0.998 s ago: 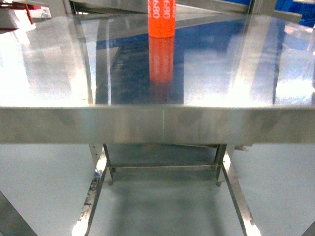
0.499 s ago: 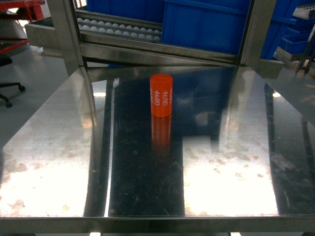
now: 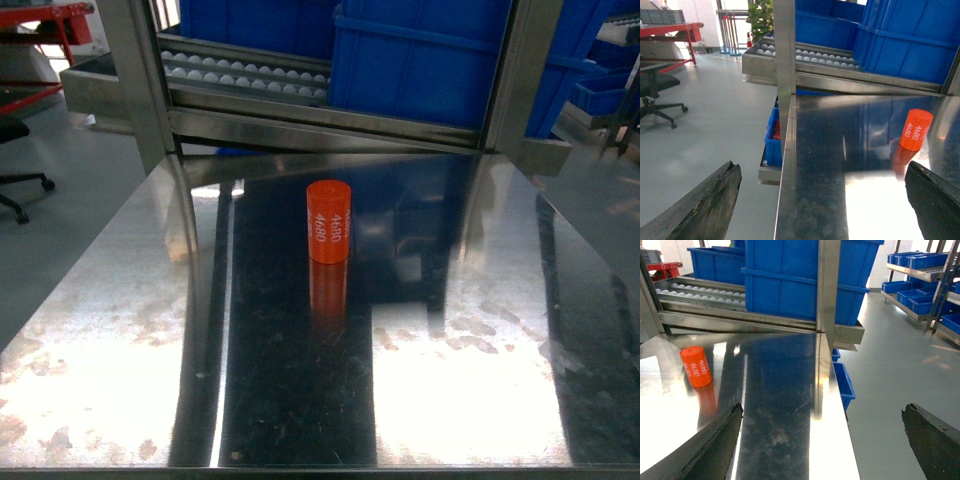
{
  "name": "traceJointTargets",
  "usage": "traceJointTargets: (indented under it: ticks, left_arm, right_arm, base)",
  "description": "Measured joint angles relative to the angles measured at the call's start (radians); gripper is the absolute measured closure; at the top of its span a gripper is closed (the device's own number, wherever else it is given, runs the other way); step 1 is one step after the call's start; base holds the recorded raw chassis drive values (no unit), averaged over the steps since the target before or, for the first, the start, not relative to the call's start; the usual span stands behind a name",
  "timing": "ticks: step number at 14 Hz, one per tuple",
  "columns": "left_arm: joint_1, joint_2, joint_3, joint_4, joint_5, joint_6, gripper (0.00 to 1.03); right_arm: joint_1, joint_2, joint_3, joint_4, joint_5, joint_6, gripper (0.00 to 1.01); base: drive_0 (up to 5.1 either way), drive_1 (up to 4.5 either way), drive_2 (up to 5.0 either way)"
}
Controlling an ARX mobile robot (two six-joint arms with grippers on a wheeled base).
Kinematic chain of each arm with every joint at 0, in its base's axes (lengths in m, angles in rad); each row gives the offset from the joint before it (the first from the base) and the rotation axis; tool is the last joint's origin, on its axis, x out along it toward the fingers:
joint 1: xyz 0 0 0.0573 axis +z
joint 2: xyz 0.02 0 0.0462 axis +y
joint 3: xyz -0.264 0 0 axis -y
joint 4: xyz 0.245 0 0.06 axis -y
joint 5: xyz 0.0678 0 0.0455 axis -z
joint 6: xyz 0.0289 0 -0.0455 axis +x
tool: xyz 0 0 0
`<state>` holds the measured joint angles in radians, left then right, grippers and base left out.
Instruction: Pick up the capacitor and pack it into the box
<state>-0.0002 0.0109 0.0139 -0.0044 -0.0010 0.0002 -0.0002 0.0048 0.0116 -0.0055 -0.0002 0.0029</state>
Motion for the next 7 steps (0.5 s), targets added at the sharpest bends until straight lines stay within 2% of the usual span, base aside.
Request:
traceJointTargets:
  ticks: [7]
  left_arm:
    - [0.000,0.000,0.000,0.000,0.000,0.000,0.05]
  right_arm:
    - [0.000,0.000,0.000,0.000,0.000,0.000,0.03]
  base:
    - [0.0,0.00,0.0]
